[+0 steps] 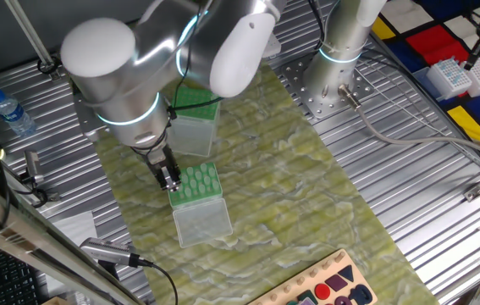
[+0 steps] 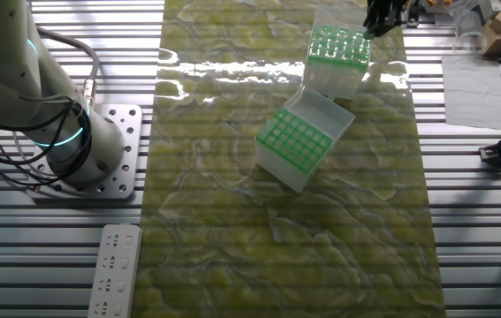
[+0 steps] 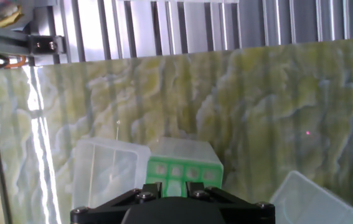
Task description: Transfer all large pipette tips from one holder to another
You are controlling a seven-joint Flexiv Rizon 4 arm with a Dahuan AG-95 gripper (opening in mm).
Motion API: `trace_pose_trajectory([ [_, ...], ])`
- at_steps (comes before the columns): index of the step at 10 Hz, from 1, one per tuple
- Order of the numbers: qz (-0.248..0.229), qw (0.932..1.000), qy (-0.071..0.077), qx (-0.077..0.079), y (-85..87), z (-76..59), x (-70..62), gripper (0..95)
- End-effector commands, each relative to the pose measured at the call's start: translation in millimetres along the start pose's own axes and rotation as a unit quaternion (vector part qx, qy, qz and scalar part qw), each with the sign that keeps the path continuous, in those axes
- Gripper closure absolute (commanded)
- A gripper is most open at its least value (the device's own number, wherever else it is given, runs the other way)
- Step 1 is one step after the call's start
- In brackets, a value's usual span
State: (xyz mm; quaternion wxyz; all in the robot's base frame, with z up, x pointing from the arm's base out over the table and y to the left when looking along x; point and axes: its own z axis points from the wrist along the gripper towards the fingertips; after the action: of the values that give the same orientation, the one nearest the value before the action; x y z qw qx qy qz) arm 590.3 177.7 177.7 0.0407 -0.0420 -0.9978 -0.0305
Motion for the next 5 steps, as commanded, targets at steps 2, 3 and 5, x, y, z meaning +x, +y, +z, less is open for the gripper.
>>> trace_pose_trajectory([
  [2, 0.003, 1.0000, -0.002, 0.001, 3.3, 7.4, -1.9, 76.0],
  [3, 0.003, 1.0000, -0.004, 0.001, 4.3, 11.4, -1.1, 76.0],
  [5, -0.001, 1.0000, -0.007, 0.001, 2.6, 15.8, 2.1, 76.0],
])
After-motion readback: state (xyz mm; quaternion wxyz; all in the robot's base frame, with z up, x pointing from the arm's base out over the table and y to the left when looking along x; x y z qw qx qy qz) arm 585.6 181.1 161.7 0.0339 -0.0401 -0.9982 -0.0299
